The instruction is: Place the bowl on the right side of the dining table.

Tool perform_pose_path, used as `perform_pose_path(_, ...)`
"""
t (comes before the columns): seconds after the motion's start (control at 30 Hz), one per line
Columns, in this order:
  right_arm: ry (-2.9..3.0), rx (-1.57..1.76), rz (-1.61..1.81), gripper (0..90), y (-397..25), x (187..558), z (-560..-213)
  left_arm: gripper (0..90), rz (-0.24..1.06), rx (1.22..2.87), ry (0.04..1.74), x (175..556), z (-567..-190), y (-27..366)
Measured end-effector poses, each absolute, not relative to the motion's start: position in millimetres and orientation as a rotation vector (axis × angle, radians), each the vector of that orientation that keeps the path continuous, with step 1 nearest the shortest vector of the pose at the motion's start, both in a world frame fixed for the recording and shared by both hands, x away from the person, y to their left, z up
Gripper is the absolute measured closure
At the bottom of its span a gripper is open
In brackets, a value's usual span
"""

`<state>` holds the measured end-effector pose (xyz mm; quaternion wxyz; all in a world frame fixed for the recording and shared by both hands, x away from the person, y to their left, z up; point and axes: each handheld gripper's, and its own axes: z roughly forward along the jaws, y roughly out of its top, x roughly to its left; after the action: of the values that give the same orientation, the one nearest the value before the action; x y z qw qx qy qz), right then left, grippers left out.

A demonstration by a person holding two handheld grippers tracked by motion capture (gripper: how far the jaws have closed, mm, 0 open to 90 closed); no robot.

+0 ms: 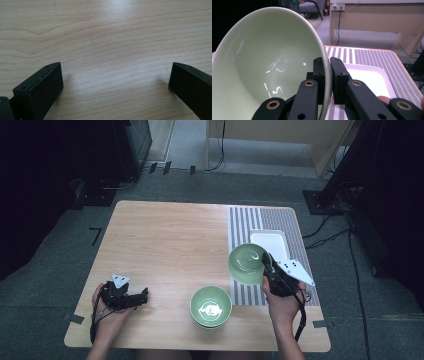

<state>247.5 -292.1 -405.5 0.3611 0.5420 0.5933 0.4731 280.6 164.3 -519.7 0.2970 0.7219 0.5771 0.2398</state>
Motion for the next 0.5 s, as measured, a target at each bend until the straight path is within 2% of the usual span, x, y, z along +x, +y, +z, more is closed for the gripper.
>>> perform_pose_path(0.5, 1.473, 1.478, 1.187, 84.3, -315, 277, -404, 0.0, 0.652, 1.895, 1.569, 286, -520, 164)
